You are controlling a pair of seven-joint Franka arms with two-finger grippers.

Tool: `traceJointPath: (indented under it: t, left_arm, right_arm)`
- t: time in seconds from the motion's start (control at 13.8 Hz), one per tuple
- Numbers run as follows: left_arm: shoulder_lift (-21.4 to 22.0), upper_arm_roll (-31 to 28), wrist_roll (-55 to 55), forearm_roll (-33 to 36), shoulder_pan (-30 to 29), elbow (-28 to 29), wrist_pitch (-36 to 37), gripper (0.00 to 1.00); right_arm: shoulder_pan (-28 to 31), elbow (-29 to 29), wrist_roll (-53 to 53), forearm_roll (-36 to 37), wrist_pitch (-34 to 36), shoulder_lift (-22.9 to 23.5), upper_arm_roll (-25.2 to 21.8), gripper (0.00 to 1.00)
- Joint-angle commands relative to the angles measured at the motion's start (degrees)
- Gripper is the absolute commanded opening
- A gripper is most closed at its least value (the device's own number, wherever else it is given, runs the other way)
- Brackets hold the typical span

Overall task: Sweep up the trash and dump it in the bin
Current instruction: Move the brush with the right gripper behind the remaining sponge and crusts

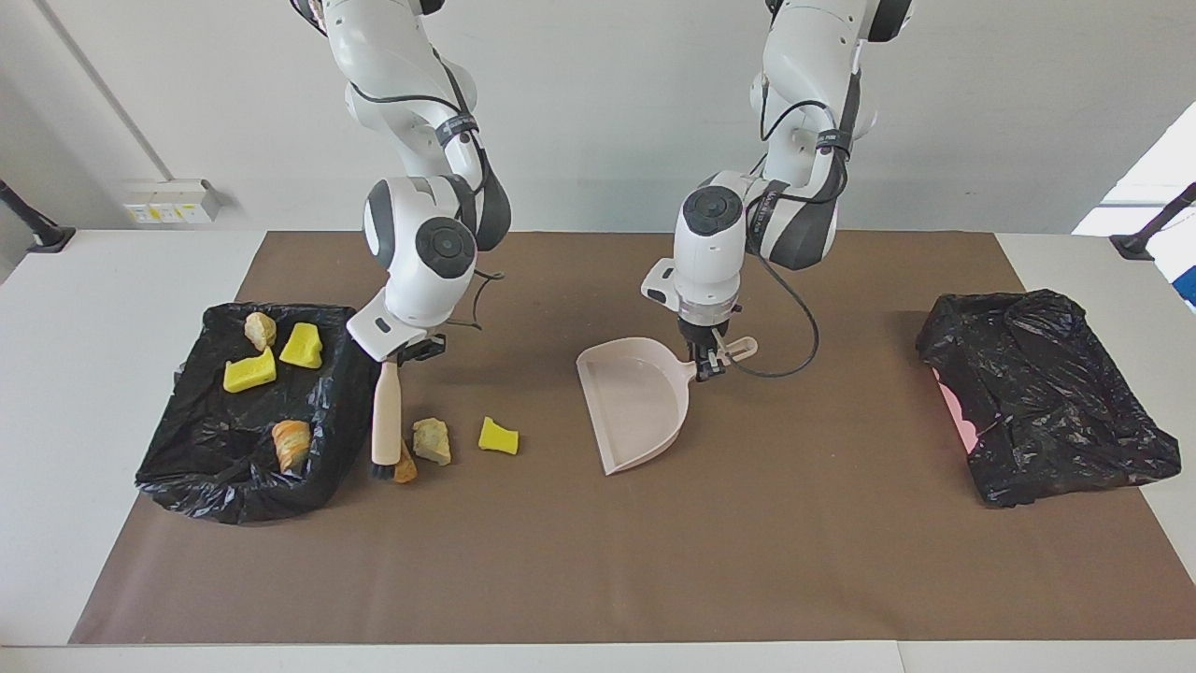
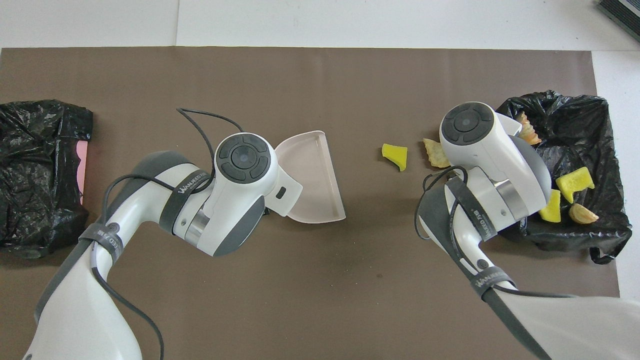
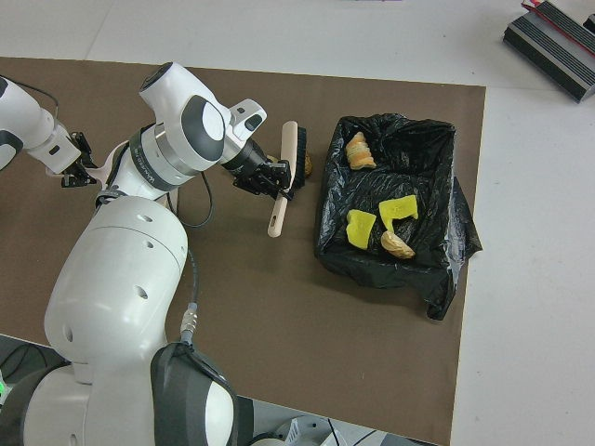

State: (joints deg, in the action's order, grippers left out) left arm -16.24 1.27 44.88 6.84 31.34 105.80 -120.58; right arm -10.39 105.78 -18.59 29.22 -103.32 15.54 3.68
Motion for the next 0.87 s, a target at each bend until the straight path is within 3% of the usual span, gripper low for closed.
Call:
traceJointPath:
  t: [0.0,0.51,0.8]
  left_arm:
    - [3.83,-0.75,-0.14,-0.69,0.82,5.72,-0.97,0.00]
    - [3.41,-1.01,-3.49,0.10,0.56,5.47,-3.51,0.00]
    - [3.14,-0.92,-3.49,0.28,0.74,4.60,-4.13,0.00]
  right_arm:
    - [0.11,-1.45,1.36,2.77,0.67,1.33,0.63,0.00]
    - [1.08,-1.02,1.01,5.59,-2.85,3.62,0.71,0.00]
    - [-1.55,-1.98,1.18,-4.51,-1.62,3.62,1.32,0.00]
